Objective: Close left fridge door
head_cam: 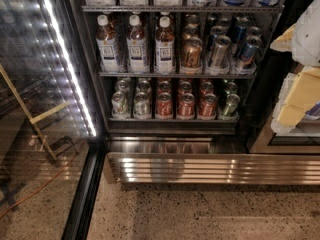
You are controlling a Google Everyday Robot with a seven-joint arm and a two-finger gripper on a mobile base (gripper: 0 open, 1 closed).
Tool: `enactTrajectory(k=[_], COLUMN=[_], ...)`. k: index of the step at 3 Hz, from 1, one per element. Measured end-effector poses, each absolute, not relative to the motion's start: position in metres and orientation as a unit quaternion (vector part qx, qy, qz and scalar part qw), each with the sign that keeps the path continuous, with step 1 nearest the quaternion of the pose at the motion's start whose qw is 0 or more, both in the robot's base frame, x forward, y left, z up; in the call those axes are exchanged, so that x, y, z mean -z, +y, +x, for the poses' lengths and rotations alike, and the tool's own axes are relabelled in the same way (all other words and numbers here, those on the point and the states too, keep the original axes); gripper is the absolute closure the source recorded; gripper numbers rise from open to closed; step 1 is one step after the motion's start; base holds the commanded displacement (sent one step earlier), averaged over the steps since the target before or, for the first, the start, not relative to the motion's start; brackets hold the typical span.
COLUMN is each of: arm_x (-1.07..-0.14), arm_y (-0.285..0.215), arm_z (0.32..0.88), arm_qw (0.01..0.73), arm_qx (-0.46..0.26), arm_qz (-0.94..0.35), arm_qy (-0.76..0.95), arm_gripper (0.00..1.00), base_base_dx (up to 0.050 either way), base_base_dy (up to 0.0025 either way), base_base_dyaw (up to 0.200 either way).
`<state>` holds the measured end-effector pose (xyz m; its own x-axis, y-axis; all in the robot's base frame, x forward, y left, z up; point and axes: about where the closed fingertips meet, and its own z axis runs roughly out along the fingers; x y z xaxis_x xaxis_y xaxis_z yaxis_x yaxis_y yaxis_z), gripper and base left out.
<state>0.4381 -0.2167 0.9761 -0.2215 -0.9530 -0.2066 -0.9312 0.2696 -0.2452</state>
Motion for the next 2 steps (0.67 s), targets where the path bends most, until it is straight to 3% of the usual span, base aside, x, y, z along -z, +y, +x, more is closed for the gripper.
enactTrajectory(k=[2], arm_x=[-0.9761], arm_y=[-0.2167], arm_z=[0.4381], arm_qw=[0.159], arm_qx=[0.034], arm_qz=[-0.603], arm_qy=[0.781], arm_gripper=[0.00], base_base_dx=[-0.050], base_base_dy=[-0.00001], base_base_dyaw=[0.000])
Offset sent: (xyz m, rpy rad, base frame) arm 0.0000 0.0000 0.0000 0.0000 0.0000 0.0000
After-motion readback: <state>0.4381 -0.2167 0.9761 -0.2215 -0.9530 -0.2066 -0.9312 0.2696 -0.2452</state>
